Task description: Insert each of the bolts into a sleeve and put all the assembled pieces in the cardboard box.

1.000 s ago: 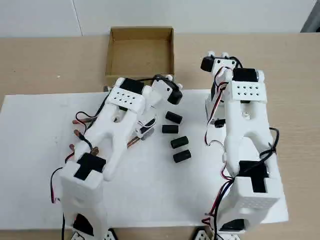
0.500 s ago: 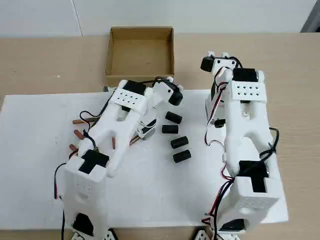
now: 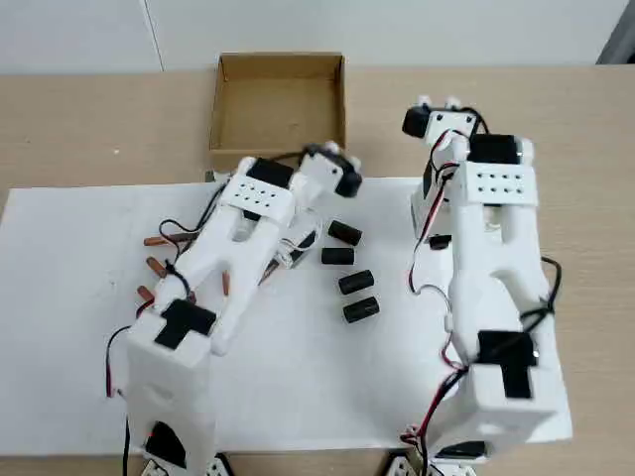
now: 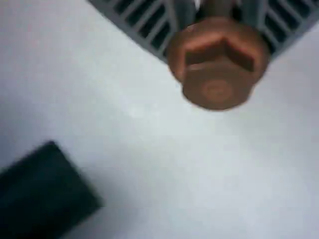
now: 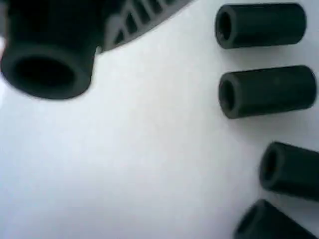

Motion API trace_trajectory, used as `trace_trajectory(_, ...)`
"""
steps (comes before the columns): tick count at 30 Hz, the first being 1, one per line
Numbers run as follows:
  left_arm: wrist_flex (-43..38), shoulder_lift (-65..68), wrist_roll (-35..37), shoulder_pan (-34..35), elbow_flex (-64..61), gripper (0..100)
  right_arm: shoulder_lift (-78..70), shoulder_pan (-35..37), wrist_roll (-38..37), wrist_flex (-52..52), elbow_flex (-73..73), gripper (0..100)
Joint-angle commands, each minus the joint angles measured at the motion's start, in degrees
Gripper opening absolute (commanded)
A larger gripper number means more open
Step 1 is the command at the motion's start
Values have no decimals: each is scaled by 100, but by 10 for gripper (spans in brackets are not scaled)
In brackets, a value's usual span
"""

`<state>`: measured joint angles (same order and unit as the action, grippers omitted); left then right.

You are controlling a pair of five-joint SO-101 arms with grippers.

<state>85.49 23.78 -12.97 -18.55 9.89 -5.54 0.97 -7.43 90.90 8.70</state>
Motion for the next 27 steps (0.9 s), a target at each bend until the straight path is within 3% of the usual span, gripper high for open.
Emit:
trace_trajectory(1,79,-1029,105,-255,154,5,875,-4,-44,295,97,4)
trace_trajectory(6,299,-1749,536,-387,171,5,1429,-31,-26,629,0,3)
trace_trajectory(13,958,-2444,853,-378,154,5,2677,-22,-26,620,-1442,2)
trace_trajectory(18,1248,-2980,1767,-404,145,5,4409,-13,0,488,-2286,2)
trace_trajectory(27,958,-4229,2198,-413,-1007,5,6703,-13,580,-400,-3824,2)
